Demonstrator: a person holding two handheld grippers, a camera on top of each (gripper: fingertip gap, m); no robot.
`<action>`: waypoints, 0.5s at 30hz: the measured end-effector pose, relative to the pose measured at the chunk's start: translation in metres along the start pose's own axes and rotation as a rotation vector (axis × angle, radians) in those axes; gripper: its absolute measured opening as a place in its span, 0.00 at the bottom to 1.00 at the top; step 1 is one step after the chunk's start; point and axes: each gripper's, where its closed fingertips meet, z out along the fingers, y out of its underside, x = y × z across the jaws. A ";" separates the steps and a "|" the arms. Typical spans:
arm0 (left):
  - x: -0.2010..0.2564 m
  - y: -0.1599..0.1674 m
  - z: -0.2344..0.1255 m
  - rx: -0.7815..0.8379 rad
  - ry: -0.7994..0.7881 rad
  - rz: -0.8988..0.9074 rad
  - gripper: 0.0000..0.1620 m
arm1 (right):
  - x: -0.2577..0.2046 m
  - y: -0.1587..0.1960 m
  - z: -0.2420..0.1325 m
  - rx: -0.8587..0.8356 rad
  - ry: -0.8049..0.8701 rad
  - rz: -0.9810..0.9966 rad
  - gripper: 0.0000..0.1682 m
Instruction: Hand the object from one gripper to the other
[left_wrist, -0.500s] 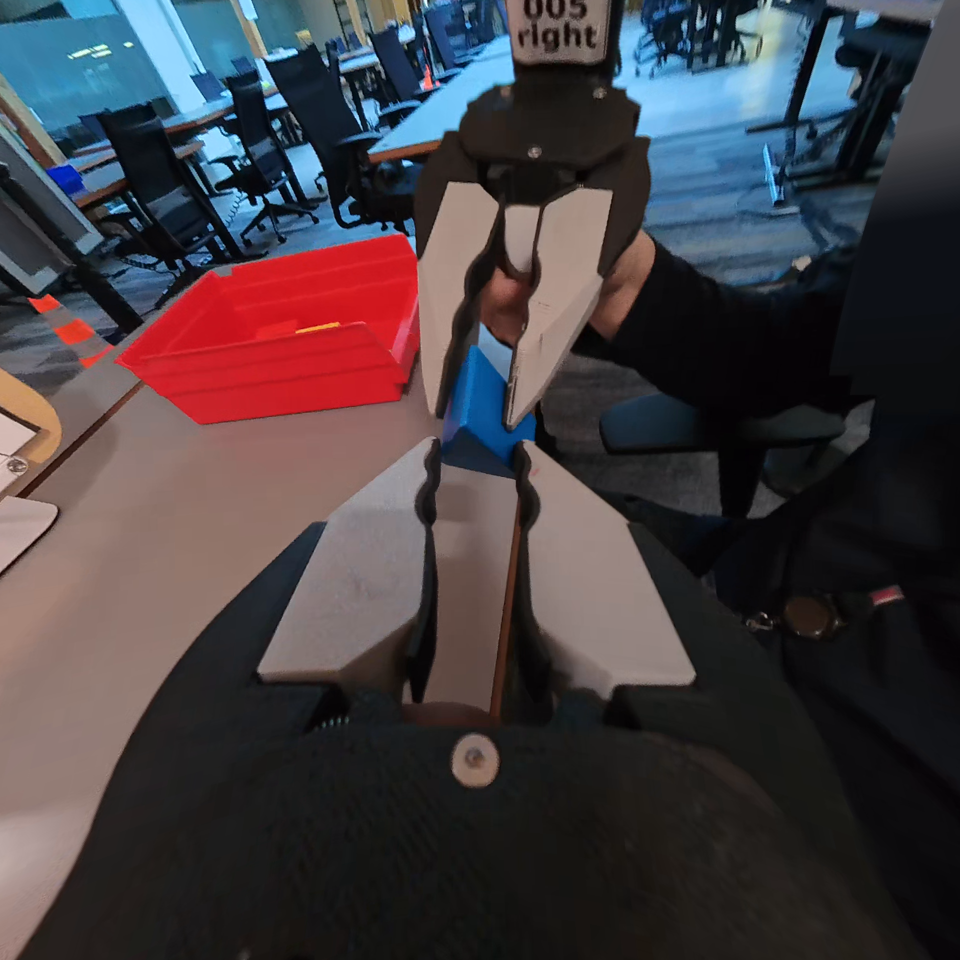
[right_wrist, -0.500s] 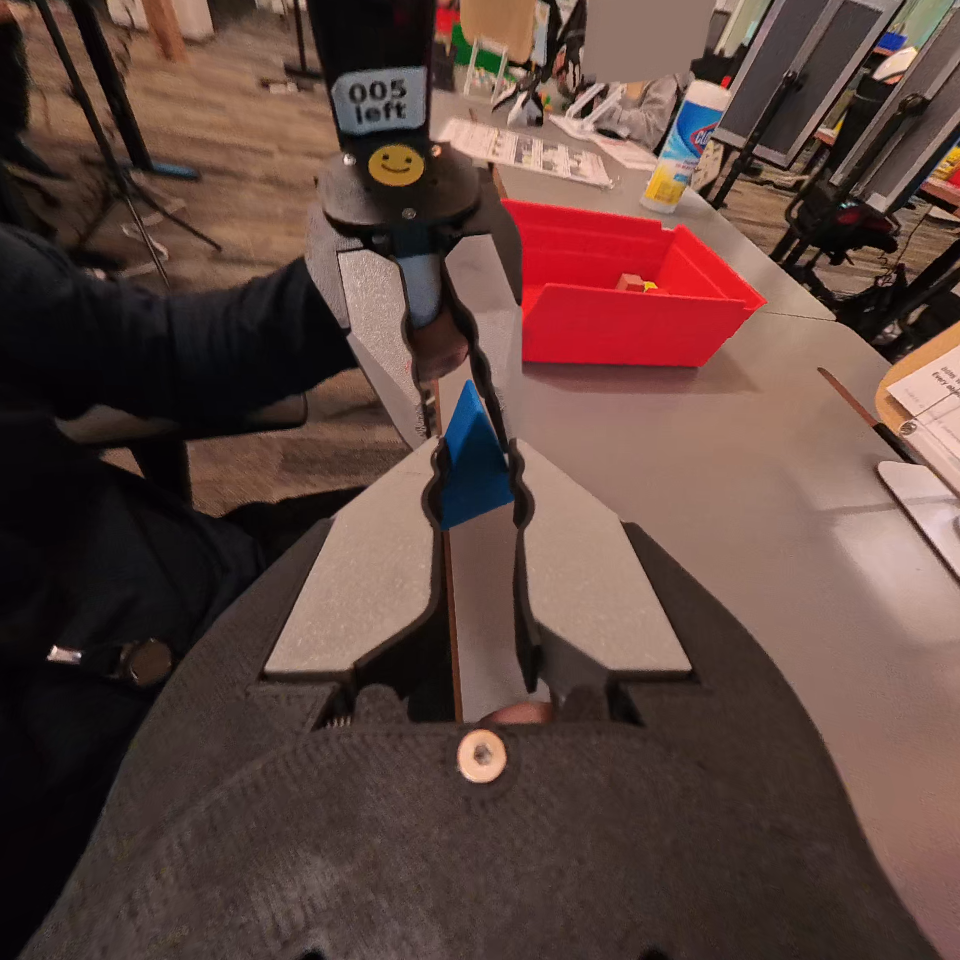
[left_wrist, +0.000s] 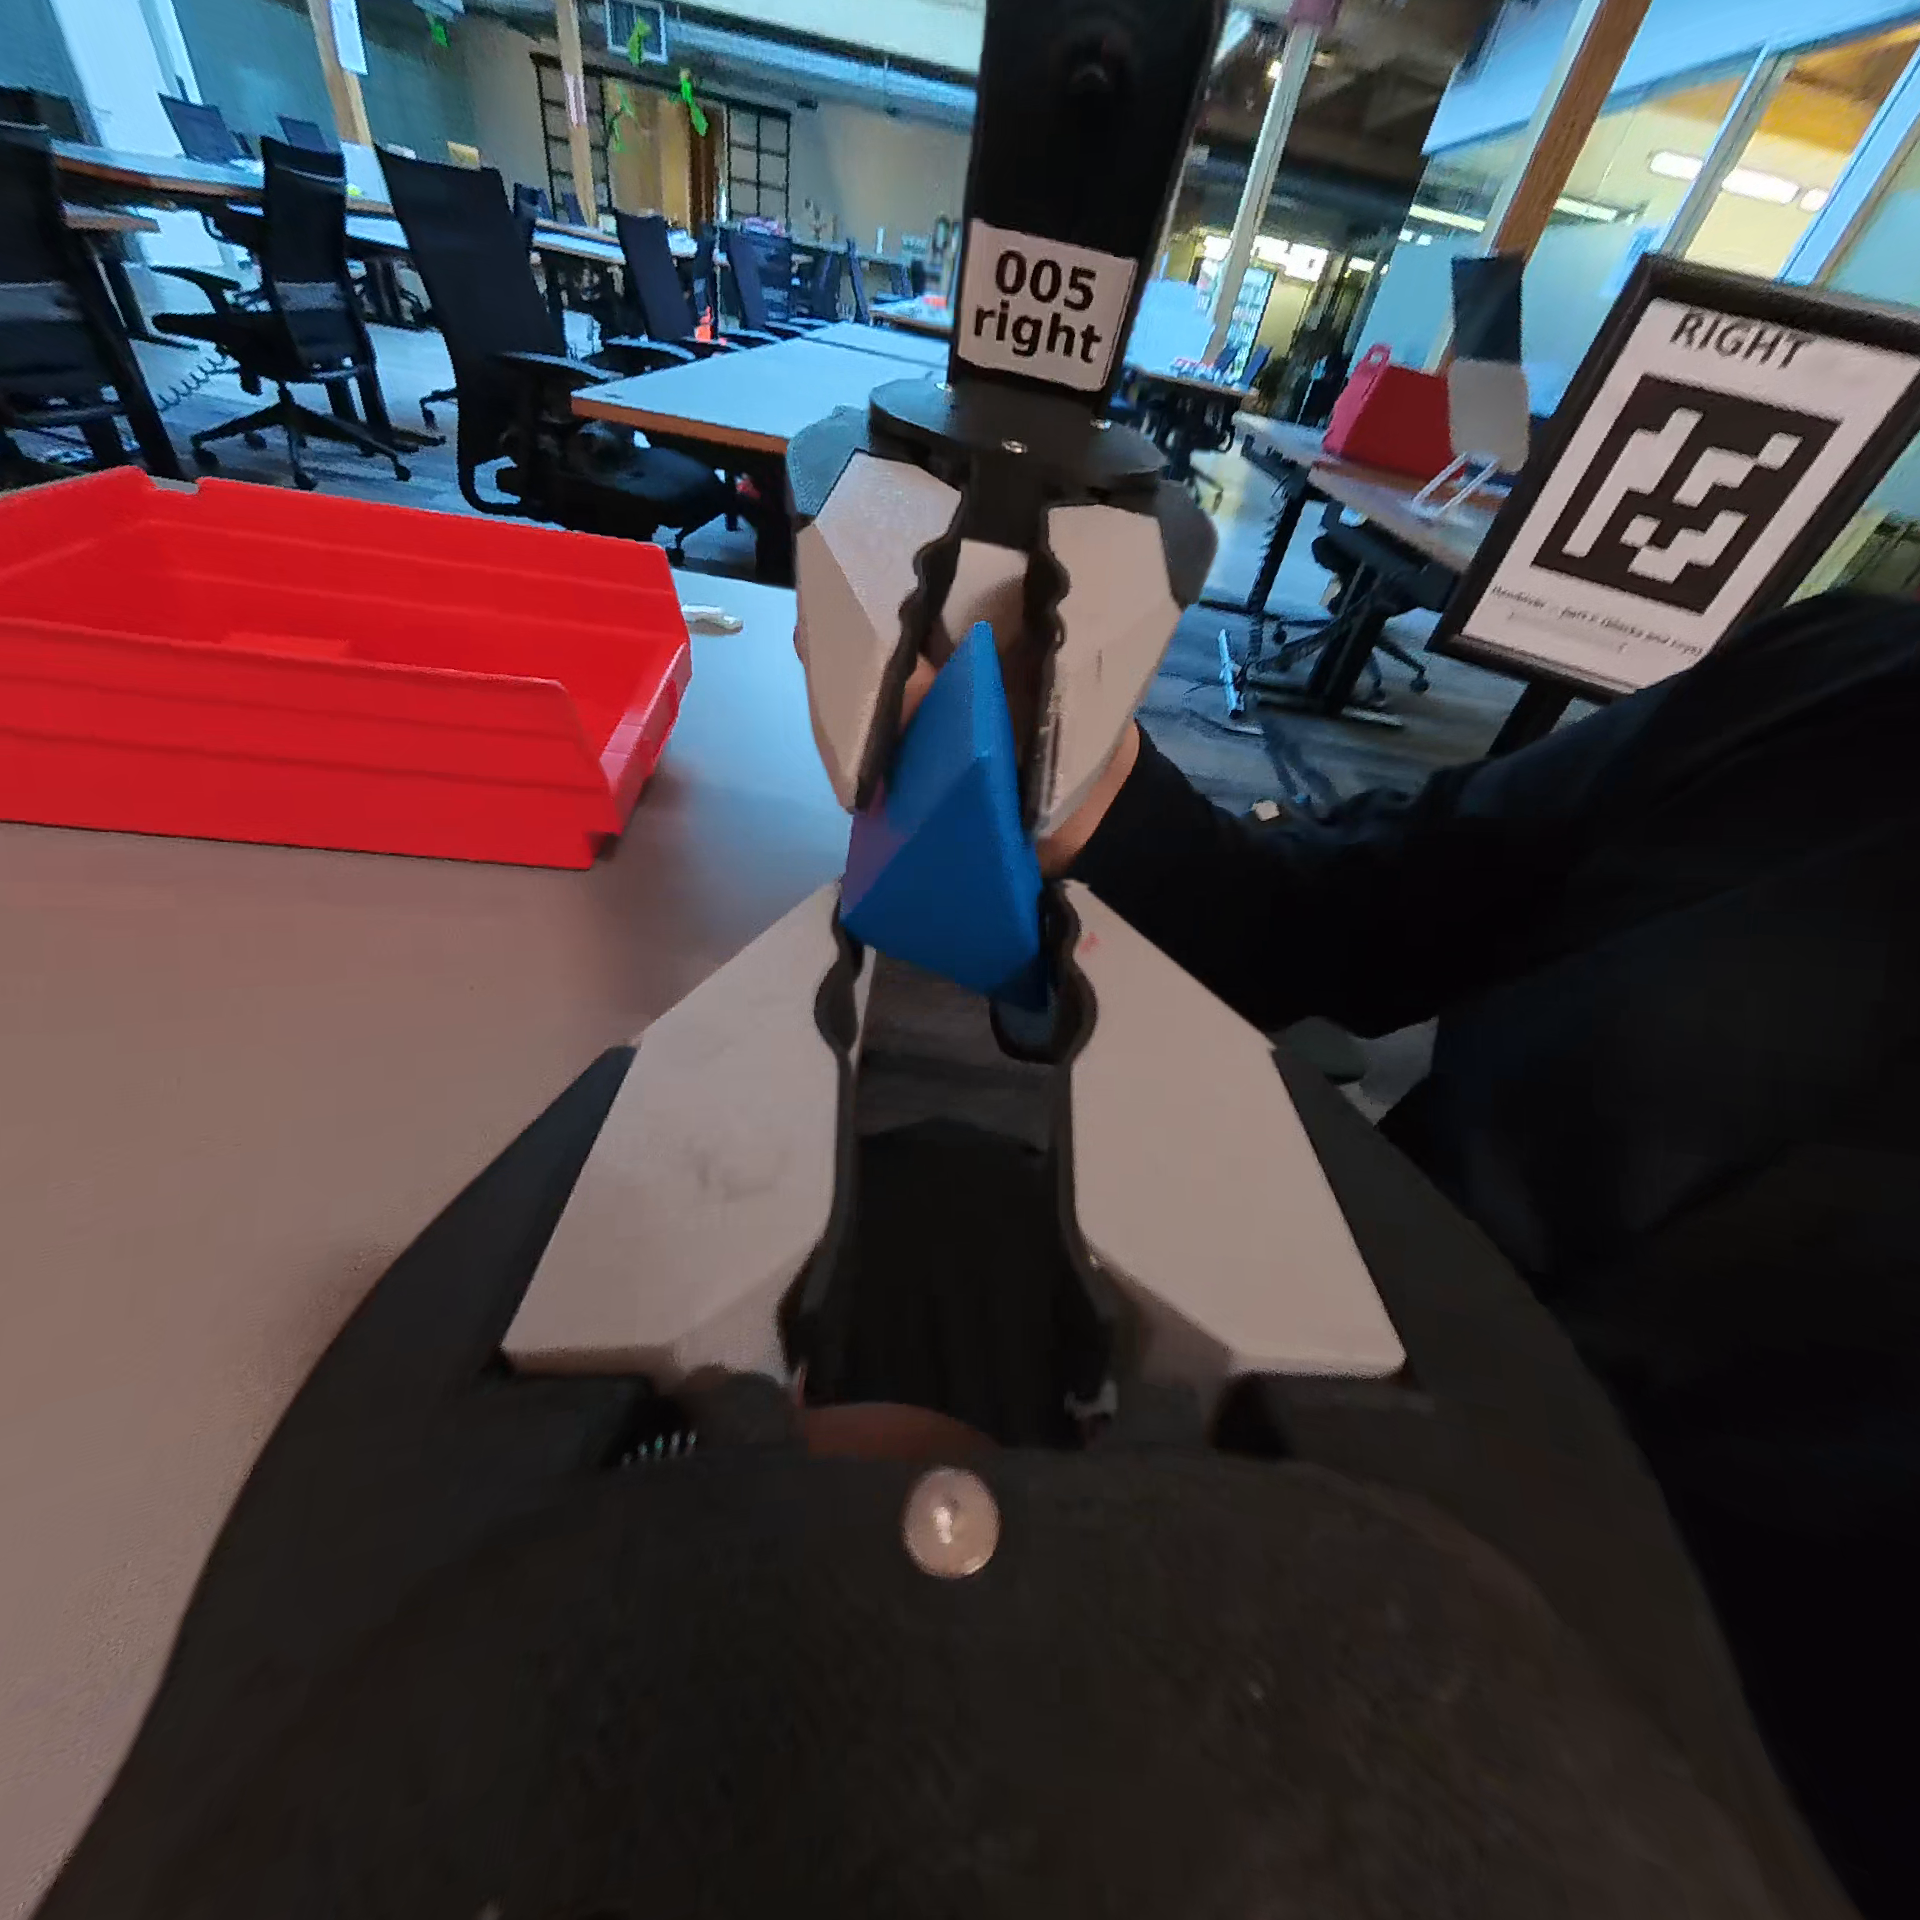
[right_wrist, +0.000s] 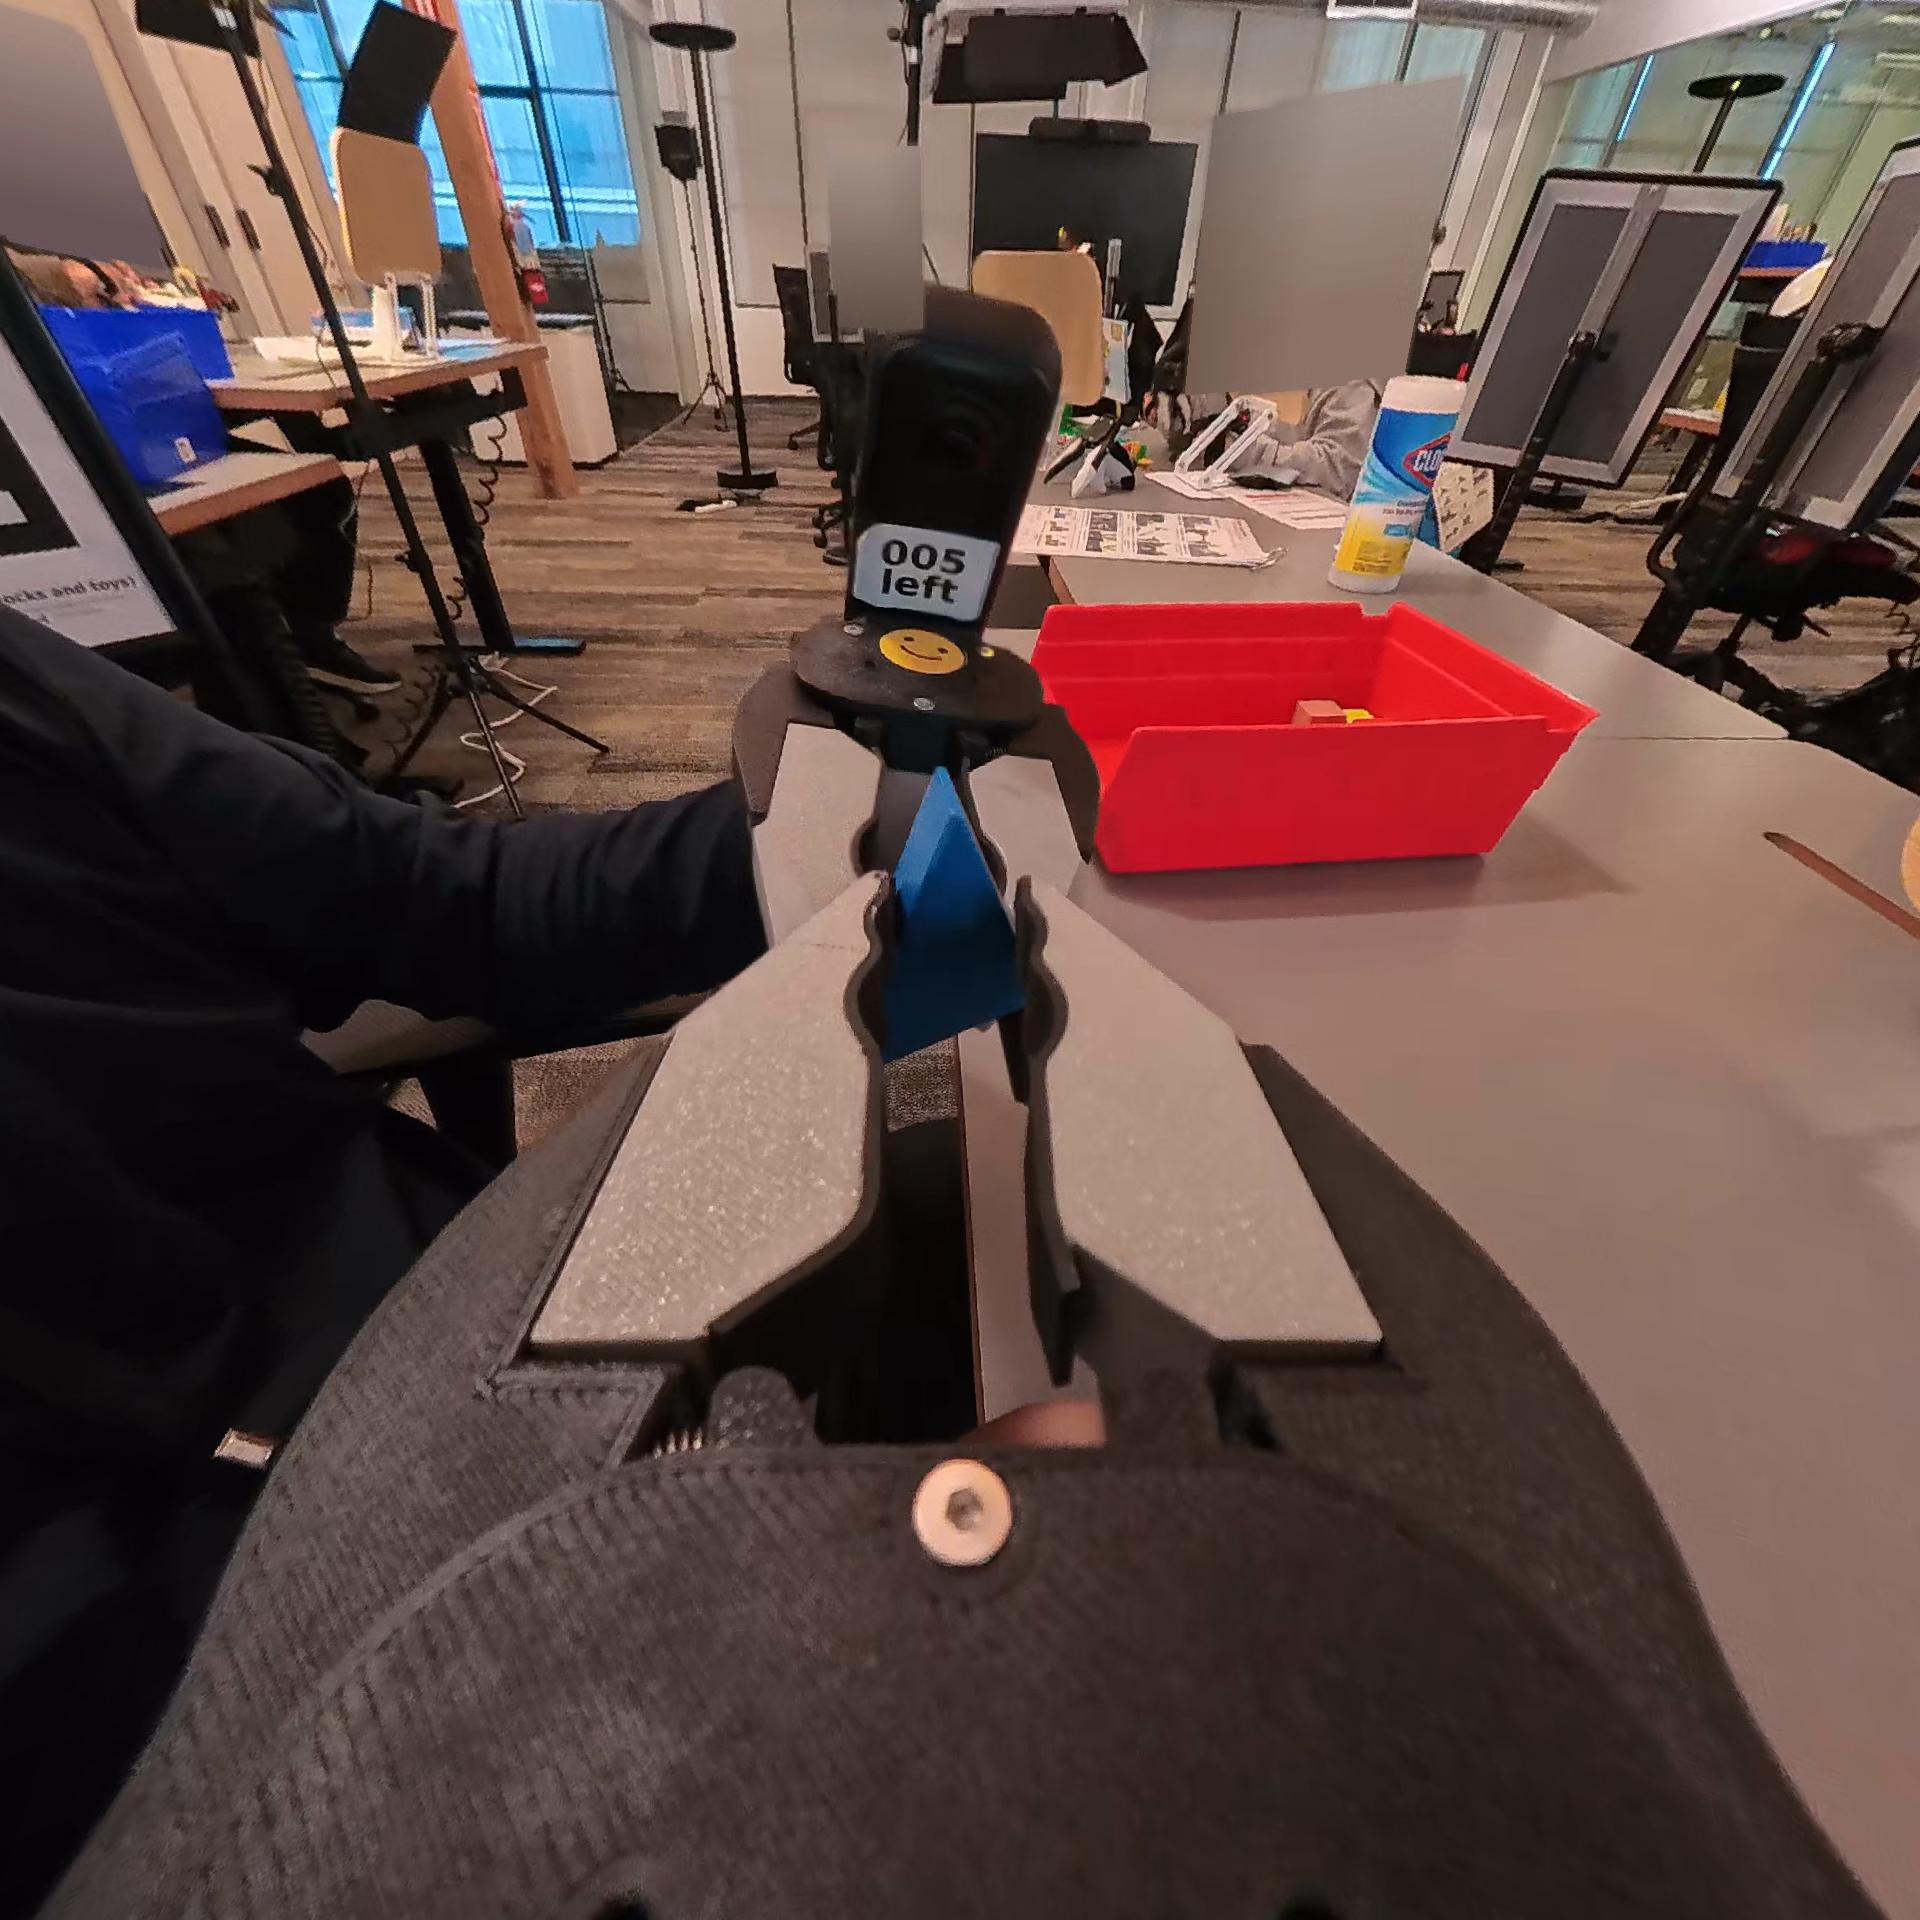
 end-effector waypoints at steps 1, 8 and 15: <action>0.000 -0.001 0.000 0.010 0.010 -0.009 0.19 | 0.000 -0.001 -0.001 0.005 0.001 -0.002 0.12; 0.001 0.004 -0.001 -0.007 0.007 0.027 0.08 | 0.008 -0.008 -0.007 0.049 0.038 0.010 0.12; 0.004 0.015 0.011 -0.056 -0.014 0.106 0.00 | 0.008 -0.012 -0.003 0.103 0.019 0.057 0.11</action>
